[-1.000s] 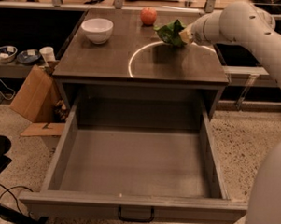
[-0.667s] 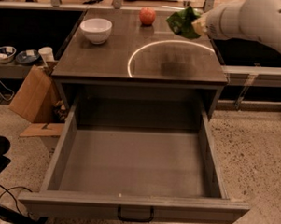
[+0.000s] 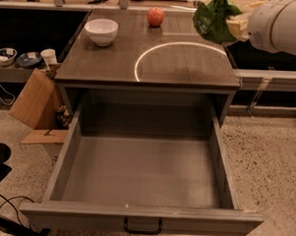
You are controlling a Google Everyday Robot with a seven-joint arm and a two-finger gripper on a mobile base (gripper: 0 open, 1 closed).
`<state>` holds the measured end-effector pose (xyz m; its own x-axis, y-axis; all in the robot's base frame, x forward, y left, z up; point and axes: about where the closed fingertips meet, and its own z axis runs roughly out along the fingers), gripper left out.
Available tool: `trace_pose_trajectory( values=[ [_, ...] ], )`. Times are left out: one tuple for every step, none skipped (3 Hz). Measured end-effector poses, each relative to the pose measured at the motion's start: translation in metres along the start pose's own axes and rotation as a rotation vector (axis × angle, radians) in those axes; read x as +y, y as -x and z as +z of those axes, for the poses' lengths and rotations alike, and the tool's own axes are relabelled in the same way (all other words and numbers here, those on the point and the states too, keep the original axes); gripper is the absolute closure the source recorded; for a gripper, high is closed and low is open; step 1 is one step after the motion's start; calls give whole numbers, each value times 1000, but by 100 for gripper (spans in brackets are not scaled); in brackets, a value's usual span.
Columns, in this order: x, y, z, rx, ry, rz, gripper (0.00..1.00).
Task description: Place green rice chip bag into top drawer
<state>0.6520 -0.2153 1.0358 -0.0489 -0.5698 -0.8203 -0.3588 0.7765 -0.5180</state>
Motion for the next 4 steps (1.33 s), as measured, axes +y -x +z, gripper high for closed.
trace_pose_trajectory(
  values=[
    [26, 14, -49, -34, 33, -12, 100],
    [55, 19, -82, -75, 66, -2, 100],
    [44, -30, -133, -53, 81, 82, 100],
    [36, -32, -144, -41, 53, 80, 100]
  ],
)
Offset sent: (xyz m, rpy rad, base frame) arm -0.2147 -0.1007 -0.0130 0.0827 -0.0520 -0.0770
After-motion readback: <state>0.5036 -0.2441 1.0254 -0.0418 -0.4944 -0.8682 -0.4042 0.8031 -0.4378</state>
